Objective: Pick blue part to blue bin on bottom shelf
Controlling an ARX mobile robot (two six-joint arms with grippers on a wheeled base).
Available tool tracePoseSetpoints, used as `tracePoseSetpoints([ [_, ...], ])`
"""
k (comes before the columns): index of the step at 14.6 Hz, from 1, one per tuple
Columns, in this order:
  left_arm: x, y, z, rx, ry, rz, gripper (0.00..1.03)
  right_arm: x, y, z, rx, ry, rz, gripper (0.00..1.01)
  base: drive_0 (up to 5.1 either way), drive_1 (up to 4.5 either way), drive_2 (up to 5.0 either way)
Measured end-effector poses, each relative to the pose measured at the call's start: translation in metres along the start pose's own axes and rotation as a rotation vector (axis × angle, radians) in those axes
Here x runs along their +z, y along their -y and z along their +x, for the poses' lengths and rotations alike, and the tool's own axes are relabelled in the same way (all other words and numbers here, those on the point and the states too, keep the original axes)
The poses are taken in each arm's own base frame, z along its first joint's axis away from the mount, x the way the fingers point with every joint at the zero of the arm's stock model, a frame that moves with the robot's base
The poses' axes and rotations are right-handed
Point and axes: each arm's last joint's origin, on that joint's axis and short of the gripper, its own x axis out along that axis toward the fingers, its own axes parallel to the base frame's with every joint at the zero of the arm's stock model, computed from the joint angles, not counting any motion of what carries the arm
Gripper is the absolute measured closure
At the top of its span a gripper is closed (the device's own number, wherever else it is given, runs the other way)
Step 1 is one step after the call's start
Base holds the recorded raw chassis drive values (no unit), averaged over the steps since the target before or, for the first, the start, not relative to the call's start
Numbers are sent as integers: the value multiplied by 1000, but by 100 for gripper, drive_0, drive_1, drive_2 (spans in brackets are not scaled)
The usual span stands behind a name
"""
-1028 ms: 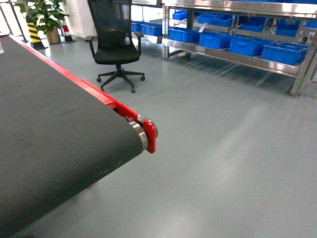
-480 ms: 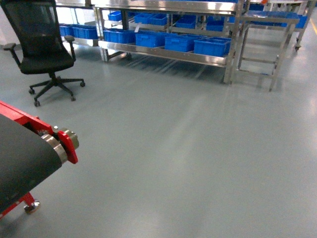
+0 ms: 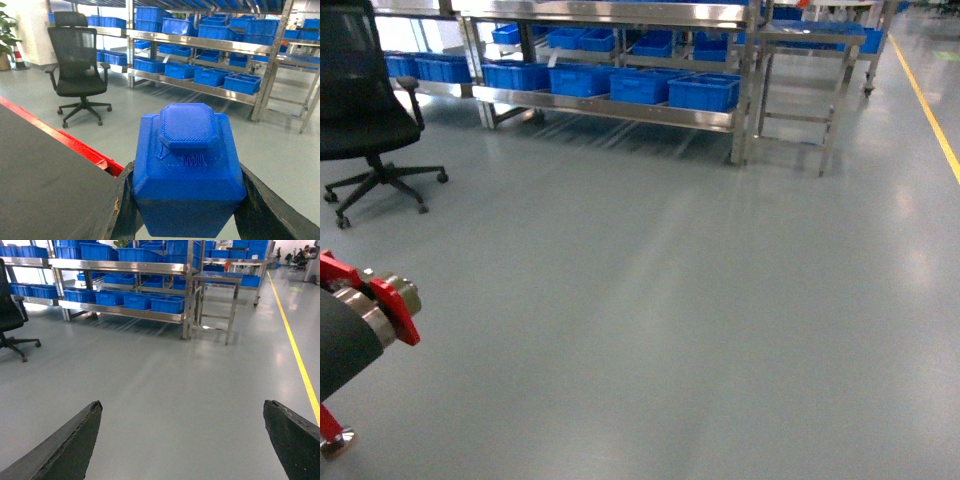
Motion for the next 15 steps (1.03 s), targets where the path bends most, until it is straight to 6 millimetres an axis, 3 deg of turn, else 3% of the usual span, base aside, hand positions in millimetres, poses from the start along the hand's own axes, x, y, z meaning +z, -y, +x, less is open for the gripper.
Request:
tracePoseSetpoints([
  [15, 0, 0, 0, 0, 0, 0, 59, 0, 0, 0, 0, 0, 0, 3, -149, -149, -149],
])
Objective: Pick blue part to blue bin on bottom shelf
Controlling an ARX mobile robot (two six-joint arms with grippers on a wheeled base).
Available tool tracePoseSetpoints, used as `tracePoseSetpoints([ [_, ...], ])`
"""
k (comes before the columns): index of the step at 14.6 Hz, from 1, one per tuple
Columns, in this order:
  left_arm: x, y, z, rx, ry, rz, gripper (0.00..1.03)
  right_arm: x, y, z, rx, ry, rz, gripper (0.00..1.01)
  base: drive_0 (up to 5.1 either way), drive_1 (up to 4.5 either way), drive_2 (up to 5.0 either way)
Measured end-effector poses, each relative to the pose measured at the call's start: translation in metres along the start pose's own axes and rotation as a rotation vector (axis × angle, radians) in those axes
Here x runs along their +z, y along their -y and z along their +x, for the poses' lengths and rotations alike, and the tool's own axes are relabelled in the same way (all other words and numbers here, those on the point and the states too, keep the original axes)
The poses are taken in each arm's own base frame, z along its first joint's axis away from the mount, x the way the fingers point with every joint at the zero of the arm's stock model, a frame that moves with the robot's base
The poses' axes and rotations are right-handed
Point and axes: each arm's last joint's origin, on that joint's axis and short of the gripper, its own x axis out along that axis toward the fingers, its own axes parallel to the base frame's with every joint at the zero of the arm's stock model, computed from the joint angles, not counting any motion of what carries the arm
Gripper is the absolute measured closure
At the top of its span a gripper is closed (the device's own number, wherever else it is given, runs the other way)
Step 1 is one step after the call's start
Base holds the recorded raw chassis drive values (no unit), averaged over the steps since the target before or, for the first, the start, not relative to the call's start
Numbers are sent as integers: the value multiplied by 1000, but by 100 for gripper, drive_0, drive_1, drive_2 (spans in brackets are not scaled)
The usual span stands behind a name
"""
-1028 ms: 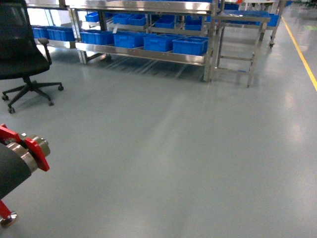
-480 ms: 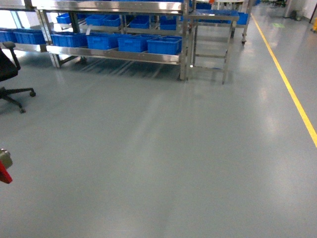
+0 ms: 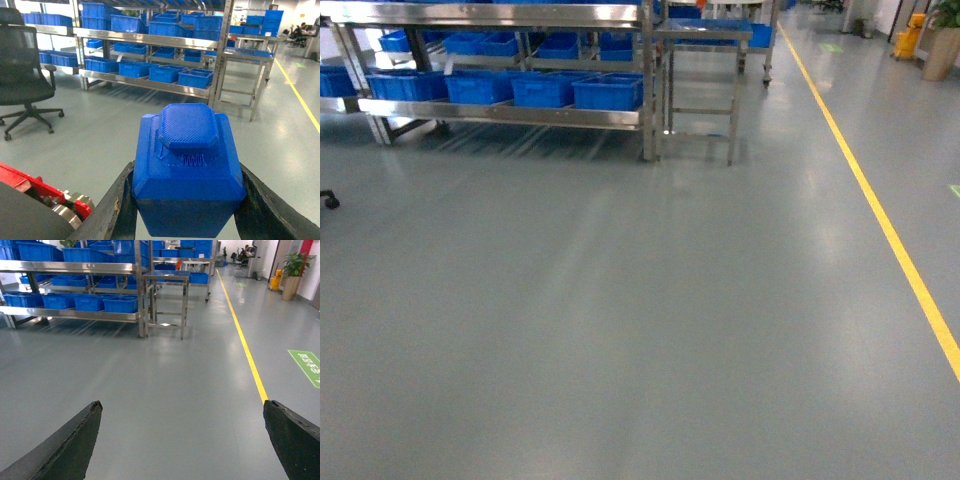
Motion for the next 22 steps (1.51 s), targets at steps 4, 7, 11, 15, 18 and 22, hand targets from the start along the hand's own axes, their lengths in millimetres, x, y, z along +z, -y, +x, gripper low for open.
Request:
tracePoseSetpoints([
  [4, 0, 0, 0, 0, 1, 0, 59, 0, 0, 0, 0, 0, 0, 3, -147, -147, -147],
  [7, 0, 0, 0, -1, 0, 0, 59, 0, 0, 0, 0, 0, 0, 3, -100, -100, -100],
  [11, 0, 0, 0, -2, 0, 0, 59, 0, 0, 0, 0, 0, 0, 3, 0, 0, 0],
  [15, 0, 0, 0, -2, 0, 0, 59, 0, 0, 0, 0, 0, 0, 3, 0, 0, 0],
  [18, 0, 0, 0, -2, 2, -1, 59, 0, 0, 0, 0, -1, 0, 3, -1, 286, -288],
  [22, 0, 0, 0, -2, 3, -2, 59, 0, 0, 0, 0, 1, 0, 3, -3, 427, -434],
])
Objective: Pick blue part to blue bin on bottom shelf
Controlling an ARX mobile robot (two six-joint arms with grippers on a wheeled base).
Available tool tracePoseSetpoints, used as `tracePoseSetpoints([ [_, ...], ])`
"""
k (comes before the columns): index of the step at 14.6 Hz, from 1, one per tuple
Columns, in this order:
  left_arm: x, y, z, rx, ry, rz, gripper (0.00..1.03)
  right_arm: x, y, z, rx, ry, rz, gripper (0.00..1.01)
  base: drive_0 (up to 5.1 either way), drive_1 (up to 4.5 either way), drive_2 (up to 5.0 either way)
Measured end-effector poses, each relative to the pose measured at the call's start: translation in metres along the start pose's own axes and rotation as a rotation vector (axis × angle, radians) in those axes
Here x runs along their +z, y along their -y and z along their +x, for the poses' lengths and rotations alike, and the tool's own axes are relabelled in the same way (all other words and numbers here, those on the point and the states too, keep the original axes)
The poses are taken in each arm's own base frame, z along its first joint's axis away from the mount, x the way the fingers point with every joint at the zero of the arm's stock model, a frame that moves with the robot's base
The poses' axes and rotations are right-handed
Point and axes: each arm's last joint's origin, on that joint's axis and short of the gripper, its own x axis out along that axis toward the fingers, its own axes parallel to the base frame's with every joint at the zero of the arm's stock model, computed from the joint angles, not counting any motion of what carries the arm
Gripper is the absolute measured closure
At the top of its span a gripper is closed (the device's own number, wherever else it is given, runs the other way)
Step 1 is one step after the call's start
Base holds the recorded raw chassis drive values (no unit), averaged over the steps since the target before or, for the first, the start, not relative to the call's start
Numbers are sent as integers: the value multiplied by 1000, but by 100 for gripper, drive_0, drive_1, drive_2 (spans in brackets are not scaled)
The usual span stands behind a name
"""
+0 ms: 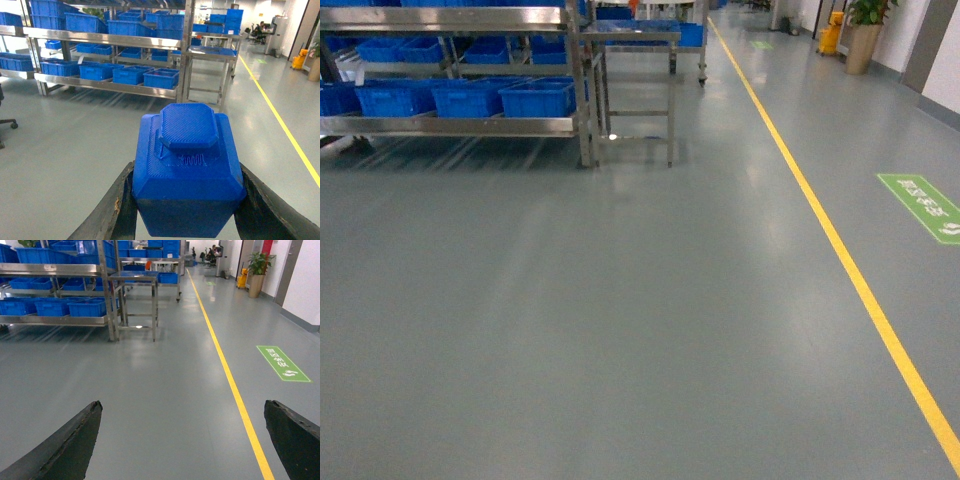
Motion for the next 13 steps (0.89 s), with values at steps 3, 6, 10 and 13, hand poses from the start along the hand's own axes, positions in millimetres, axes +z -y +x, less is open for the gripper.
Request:
tracePoseSetpoints([
  [3, 0, 0, 0, 0, -1, 0, 59, 0, 0, 0, 0, -2, 0, 3, 0, 428, -429],
  [6, -1, 0, 0, 0, -6, 4, 59, 0, 0, 0, 0, -3, 0, 3, 4, 433, -424],
  [10, 0, 0, 0, 0, -1, 1, 59, 0, 0, 0, 0, 3, 0, 3, 1, 429, -428],
  [13, 0, 0, 0, 1, -3, 1, 59, 0, 0, 0, 0, -1, 0, 3, -3, 426, -432],
])
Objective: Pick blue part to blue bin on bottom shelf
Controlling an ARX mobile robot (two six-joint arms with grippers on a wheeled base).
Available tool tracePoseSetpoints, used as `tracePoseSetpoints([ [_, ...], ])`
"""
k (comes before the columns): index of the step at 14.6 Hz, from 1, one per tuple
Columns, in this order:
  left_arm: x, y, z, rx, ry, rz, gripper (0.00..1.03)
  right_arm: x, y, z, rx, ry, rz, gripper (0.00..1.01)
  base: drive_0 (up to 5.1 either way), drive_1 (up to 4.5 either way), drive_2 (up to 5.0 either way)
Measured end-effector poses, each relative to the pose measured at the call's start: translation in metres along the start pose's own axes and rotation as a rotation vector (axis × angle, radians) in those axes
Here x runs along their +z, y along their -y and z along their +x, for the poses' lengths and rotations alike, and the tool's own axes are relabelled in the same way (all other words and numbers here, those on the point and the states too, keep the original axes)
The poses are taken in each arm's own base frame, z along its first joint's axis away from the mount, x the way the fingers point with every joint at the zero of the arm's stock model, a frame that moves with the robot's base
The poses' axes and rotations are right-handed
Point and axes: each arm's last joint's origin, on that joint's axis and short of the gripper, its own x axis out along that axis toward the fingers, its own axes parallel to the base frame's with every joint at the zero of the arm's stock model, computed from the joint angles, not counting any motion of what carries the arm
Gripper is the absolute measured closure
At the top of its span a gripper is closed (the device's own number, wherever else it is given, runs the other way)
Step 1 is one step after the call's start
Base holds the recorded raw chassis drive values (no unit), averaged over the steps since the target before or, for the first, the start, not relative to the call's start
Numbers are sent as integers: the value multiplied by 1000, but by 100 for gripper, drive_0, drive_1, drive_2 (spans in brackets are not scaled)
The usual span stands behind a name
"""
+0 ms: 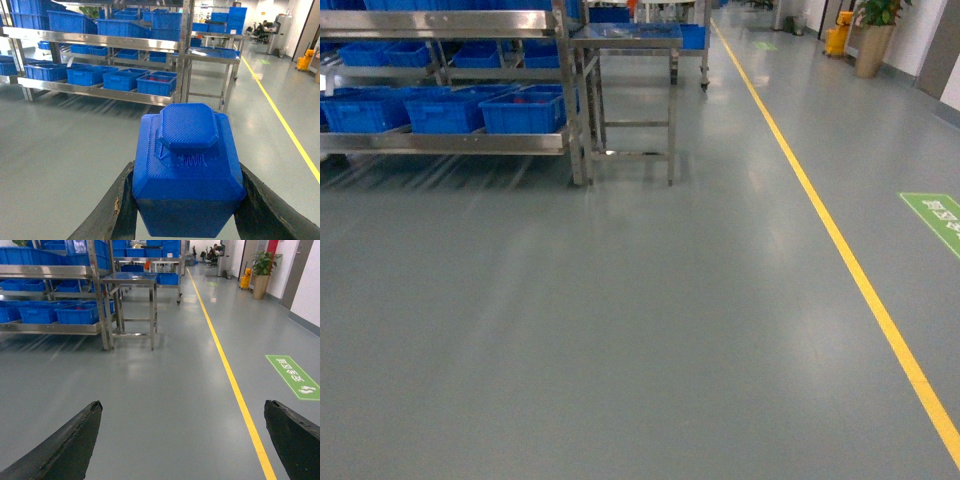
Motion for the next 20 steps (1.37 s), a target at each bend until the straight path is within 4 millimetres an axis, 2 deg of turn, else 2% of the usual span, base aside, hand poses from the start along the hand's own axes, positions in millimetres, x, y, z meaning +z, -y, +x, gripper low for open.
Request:
tracePoseSetpoints([
  [20, 0, 0, 0, -1, -2, 2, 59, 0, 0, 0, 0, 0, 0, 3, -3, 426, -432],
])
